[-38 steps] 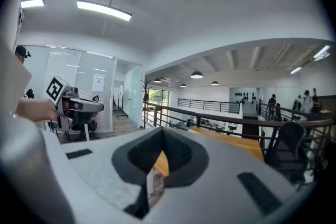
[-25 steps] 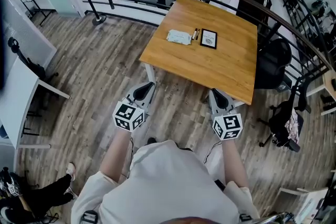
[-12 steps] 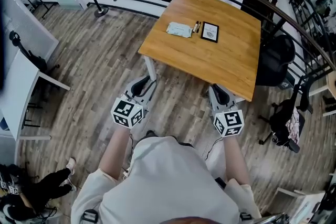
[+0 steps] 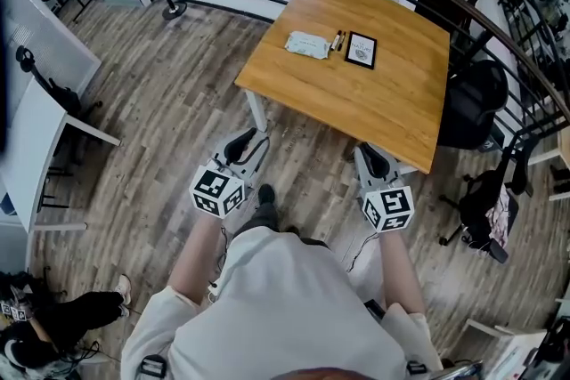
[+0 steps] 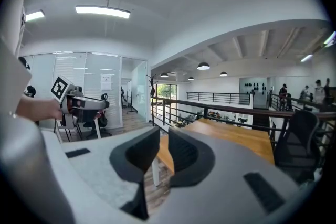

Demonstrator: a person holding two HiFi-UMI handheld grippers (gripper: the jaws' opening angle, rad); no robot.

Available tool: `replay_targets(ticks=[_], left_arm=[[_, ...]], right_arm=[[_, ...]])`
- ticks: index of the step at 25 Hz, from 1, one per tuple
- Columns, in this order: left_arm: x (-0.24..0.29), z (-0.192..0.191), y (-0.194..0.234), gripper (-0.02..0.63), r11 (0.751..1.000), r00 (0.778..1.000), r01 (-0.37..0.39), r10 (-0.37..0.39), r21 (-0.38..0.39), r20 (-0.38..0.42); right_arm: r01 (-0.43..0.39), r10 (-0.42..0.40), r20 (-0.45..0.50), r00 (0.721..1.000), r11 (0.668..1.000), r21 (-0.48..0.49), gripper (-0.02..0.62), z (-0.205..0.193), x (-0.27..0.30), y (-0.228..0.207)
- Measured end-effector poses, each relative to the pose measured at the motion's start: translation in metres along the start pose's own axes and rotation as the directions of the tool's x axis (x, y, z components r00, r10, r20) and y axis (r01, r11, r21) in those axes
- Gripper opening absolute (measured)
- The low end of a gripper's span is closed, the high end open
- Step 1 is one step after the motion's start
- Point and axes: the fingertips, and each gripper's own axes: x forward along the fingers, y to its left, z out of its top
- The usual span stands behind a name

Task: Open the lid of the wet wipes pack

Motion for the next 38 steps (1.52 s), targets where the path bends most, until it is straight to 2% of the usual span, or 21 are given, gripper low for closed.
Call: replay_targets(ticks=[7, 17, 27, 38], left_arm=[[0.030, 0.002, 0.038, 0.133, 1.000, 1.000, 0.023, -0.023, -0.002, -0.006], [0.086, 0.010, 0.118, 0.133, 0.997, 0.996, 0.080, -0.079, 0.015, -0.035], [0.124, 0.014, 0.183, 0.133, 0.990, 0.988, 0.142, -0.140, 0.022, -0.069], [0.151, 0.007, 0.209, 0.133, 0.982, 0.978, 0.189, -0.187, 0.003, -0.096]], right_arm=[[0.015, -0.015, -0.021, 1.000, 1.000, -0.001, 0.037, 0.004, 0.042, -0.010], [0.038, -0.039, -0.052, 0.998, 0.999, -0.004, 0.037, 0.022, 0.138, -0.019], [0.094, -0.095, -0.086, 0.992, 0.996, -0.007, 0.037, 0.033, 0.206, -0.022], [0.140, -0.140, -0.123, 0.983, 0.990, -0.003, 0.037, 0.030, 0.234, -0.032]])
